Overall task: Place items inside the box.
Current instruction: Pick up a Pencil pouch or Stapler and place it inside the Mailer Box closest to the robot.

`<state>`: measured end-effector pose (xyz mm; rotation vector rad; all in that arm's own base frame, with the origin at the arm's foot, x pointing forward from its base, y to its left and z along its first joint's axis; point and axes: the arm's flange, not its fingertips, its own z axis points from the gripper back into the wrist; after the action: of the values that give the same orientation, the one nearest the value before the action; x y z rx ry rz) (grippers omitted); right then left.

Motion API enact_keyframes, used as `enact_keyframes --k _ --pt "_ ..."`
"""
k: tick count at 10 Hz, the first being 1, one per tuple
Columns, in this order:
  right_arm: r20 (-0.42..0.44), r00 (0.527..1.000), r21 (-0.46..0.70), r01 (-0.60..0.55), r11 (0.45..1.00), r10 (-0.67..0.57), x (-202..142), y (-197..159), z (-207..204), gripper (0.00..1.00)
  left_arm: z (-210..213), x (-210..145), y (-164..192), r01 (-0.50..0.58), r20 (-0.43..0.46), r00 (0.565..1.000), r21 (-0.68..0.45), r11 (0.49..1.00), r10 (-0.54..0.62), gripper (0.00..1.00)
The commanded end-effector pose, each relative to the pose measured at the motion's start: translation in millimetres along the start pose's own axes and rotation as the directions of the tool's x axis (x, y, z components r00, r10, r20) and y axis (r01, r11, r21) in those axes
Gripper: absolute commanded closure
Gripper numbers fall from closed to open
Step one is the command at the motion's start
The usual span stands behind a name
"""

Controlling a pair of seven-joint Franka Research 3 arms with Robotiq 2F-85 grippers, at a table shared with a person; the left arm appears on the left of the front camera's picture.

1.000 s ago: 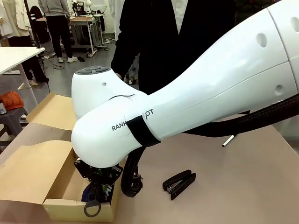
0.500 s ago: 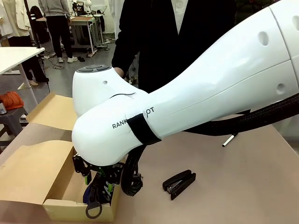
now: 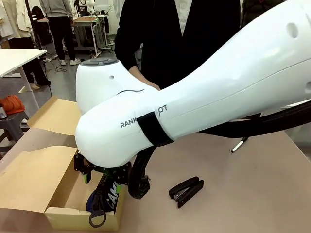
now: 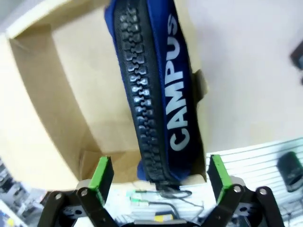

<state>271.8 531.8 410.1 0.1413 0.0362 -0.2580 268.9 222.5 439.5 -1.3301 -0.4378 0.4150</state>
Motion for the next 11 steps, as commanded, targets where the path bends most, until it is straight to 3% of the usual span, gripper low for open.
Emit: enact_keyframes --k 1,4,5,6,8,9,10,11 --pt "-0.025 0.995 0.041 -0.097 0.994 0.098 3 -58 56 0.0 2 -1 -1 0.017 -0.002 1.0 -0.014 1.0 -0.017 0.0" --pt "-0.006 0.993 0.04 -0.118 0.992 0.118 -2 -146 98 0.0 2 -1 -1 0.017 -0.002 1.0 -0.014 1.0 -0.017 0.0" --pt "-0.05 0.995 0.155 -0.072 0.985 0.081 -8 -150 89 0.0 2 -1 -1 0.017 -0.002 1.0 -0.014 1.0 -0.017 0.0" --pt "-0.002 0.996 0.027 -0.091 0.995 0.091 -2 -103 97 0.0 2 -1 -1 0.017 -0.002 1.0 -0.014 1.0 -0.017 0.0" --pt "-0.002 0.996 0.027 -0.091 0.995 0.091 -2 -103 97 0.0 2 -1 -1 0.017 -0.002 1.0 -0.014 1.0 -0.017 0.0" --pt "-0.003 0.996 0.051 -0.088 0.995 0.088 -8 -128 101 0.0 2 -1 -1 0.017 -0.002 1.0 -0.014 1.0 -0.017 0.0" --pt "-0.116 0.983 0.108 -0.129 0.986 0.141 -9 -126 96 0.0 2 -1 -1 0.017 -0.002 1.0 -0.014 1.0 -0.017 0.0" --pt "-0.126 0.988 0.214 -0.061 0.975 0.09 11 -145 119 0.0 2 -1 -1 0.017 -0.002 1.0 -0.014 1.0 -0.017 0.0"
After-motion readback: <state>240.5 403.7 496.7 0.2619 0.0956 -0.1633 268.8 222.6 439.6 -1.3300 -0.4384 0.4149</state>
